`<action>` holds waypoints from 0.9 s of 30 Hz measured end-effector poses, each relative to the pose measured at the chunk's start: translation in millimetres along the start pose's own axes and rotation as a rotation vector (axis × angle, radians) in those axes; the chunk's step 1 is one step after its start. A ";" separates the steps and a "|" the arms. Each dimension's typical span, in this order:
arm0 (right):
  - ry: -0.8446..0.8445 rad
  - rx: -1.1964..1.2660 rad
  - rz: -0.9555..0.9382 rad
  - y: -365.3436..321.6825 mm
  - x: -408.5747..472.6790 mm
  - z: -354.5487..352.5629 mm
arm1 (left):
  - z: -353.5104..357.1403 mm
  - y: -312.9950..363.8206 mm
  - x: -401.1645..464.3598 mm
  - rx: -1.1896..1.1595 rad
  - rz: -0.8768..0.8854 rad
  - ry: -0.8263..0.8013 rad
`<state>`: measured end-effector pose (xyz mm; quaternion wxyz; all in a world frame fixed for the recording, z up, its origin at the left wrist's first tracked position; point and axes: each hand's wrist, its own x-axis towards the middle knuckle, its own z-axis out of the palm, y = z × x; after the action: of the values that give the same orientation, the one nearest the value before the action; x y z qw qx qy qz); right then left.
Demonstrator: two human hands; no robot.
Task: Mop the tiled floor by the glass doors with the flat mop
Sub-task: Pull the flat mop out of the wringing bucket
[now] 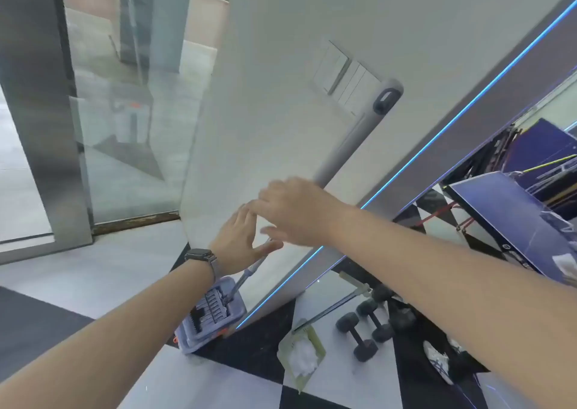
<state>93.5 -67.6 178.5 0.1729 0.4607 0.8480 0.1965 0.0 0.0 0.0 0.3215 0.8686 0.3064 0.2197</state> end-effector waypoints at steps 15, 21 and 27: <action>-0.056 1.100 1.152 9.4 -21.1 84.9 | 21.0 -29.2 4.7 0.036 -0.087 -0.098; 0.545 1.593 1.241 1.3 7.9 88.3 | 38.8 -31.4 13.7 0.023 -0.094 -0.173; 0.693 1.694 1.272 5.2 20.9 91.1 | 57.5 -42.9 25.4 0.000 -0.093 -0.221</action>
<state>129.7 -31.4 100.1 -0.5756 0.7007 0.3199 -0.2745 34.6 18.7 -65.1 0.3633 0.8723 0.3090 0.1077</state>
